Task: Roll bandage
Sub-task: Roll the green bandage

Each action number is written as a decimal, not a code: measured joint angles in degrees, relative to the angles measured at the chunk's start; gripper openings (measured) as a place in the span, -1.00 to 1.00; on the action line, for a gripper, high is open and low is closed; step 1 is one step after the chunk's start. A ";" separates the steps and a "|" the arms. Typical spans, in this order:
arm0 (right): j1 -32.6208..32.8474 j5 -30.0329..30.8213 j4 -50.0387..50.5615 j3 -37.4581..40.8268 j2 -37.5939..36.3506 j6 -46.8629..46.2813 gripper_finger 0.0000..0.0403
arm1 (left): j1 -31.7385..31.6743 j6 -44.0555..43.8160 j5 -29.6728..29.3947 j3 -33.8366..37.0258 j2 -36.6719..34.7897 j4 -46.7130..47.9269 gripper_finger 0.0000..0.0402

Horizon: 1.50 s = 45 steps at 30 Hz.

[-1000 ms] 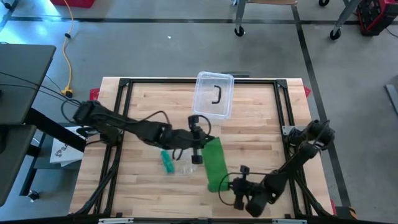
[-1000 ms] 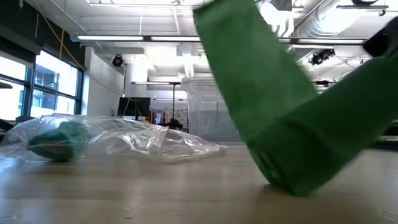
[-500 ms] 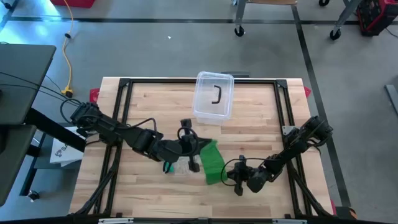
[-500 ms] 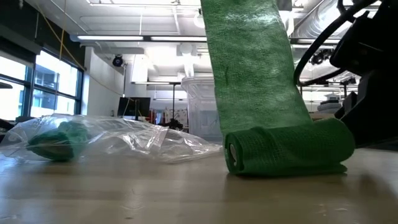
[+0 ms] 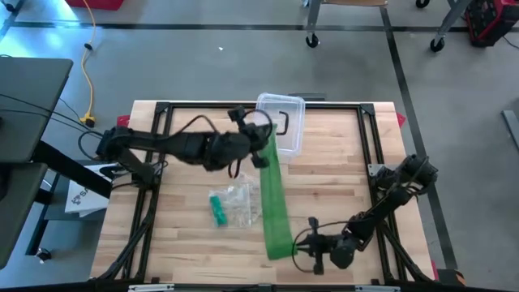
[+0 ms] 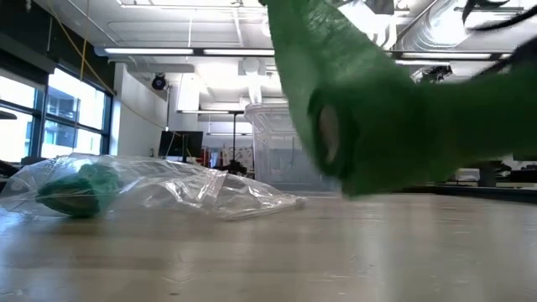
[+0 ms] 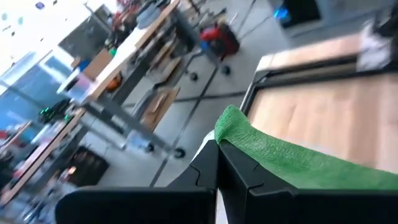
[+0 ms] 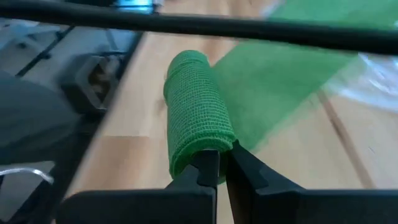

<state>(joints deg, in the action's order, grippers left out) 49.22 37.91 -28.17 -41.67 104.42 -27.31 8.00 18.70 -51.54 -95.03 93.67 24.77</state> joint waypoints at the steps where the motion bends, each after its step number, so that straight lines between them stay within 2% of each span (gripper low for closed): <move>1: 0.65 -0.02 -0.01 -0.86 0.00 1.44 -0.99 | -1.31 0.00 0.09 -0.01 0.00 1.23 -1.00; 5: 3.28 0.05 0.00 -4.66 0.00 6.80 -0.99 | -6.94 -1.44 0.52 -0.01 0.00 7.42 -1.00; 9: 5.57 0.04 0.49 -8.89 0.00 11.50 -0.99 | -12.40 -3.56 4.76 -0.01 0.00 11.83 -1.00; 15: 7.34 0.41 6.98 -15.13 0.02 13.17 -0.99 | -18.74 -4.74 10.15 -0.04 0.47 14.77 -1.00; 19: 9.34 9.39 8.07 -19.27 0.00 20.18 -1.00 | -21.20 -10.09 17.15 -0.02 1.51 18.94 -1.00; 26: 12.94 30.82 7.82 -25.50 0.01 41.08 -1.00 | -20.53 -14.38 27.46 0.57 7.96 23.39 -1.00; 29: 13.83 37.27 7.53 -28.40 0.00 50.20 -1.00 | -19.90 -15.58 32.61 0.56 12.56 23.53 -1.00; 32: 14.02 39.67 7.42 -31.58 0.00 58.74 -1.00 | -18.59 -15.66 35.01 0.02 17.12 21.48 -1.00; 38: 13.97 42.64 7.35 -36.43 0.00 73.54 -1.00 | -14.28 -15.53 32.90 -0.34 21.97 15.86 -1.00; 41: 13.95 43.00 7.29 -37.55 0.00 76.88 -1.00 | -12.17 -15.39 32.83 -0.71 21.86 13.22 -1.00; 45: 13.92 42.88 7.42 -37.73 0.00 76.23 -1.00 | -10.96 -13.43 34.07 -3.43 20.51 14.48 -1.00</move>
<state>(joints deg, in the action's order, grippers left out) 63.14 80.79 -20.75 -79.40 104.42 48.92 -2.96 5.27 -17.47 -98.46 114.18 39.25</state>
